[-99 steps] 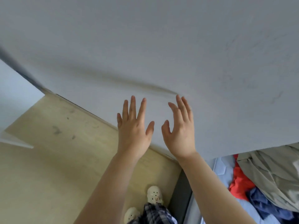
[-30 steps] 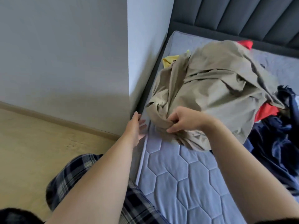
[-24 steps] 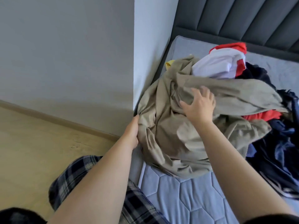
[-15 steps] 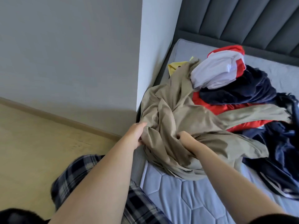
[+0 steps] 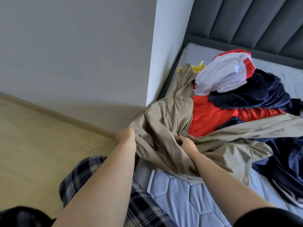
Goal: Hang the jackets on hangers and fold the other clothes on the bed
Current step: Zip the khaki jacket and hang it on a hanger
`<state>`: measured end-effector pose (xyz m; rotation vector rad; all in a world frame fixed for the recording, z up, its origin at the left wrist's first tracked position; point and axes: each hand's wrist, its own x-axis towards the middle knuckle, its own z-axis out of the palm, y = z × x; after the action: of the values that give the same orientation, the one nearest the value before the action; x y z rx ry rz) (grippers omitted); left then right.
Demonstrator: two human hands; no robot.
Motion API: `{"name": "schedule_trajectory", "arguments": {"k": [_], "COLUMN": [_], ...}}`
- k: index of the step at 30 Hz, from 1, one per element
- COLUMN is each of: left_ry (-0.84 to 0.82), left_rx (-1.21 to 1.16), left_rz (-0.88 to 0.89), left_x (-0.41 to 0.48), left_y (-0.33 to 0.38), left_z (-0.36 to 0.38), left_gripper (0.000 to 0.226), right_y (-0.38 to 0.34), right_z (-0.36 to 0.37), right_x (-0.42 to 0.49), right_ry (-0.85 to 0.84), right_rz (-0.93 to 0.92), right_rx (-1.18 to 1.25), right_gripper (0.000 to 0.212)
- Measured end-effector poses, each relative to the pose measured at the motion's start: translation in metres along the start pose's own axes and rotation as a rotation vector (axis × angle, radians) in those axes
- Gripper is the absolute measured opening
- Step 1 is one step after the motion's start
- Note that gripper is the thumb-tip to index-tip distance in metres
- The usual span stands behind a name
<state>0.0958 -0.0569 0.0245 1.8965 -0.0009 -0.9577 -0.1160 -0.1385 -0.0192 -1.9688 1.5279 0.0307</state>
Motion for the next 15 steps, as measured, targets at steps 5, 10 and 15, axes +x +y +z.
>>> {"name": "schedule_trajectory", "arguments": {"k": [5,10,15], "left_ry": [0.254,0.354,-0.093], "left_rx": [-0.364,-0.418,0.047], "left_rz": [0.017,0.115,-0.008], "left_x": [0.006,0.003,-0.002], "left_y": [0.007,0.008,0.014], "left_z": [-0.013,-0.012,0.012], "left_gripper": [0.031,0.032,0.032], "right_y": [-0.002,0.016,-0.008], "right_z": [-0.011,-0.051,-0.036], "right_x": [-0.006,-0.027,-0.027], "right_ry": [-0.305,-0.205,0.521], "right_rz": [0.11,0.237,-0.178], "right_rx": [-0.447,-0.711,-0.171], "right_gripper": [0.038,0.033,0.032]}}
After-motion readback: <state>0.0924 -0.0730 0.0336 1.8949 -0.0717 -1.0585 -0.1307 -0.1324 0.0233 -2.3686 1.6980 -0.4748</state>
